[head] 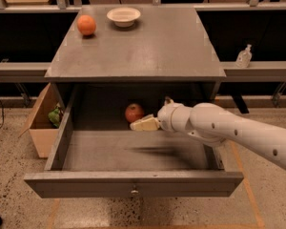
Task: Pick apple from top drawer and place on counter
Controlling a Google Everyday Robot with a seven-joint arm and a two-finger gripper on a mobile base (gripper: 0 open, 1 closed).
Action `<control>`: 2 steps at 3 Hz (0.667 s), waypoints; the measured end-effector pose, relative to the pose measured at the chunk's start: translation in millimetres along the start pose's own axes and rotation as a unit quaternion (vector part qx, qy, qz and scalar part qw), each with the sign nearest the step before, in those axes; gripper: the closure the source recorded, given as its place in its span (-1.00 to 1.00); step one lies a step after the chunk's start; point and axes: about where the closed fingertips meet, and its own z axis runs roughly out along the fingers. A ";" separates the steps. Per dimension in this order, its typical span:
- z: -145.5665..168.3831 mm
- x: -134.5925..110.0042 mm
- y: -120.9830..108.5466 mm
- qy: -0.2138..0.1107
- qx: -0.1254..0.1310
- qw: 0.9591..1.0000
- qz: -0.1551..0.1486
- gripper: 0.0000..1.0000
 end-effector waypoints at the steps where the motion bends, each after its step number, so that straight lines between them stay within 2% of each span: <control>1: 33.3 -5.0 12.8 -0.009 -0.016 1.000 0.010 -1.00; 2: 60.3 -0.9 22.9 -0.008 -0.028 0.999 0.014 -1.00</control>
Offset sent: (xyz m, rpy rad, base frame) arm 0.0361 0.0777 -0.0486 0.0610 0.0437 0.0527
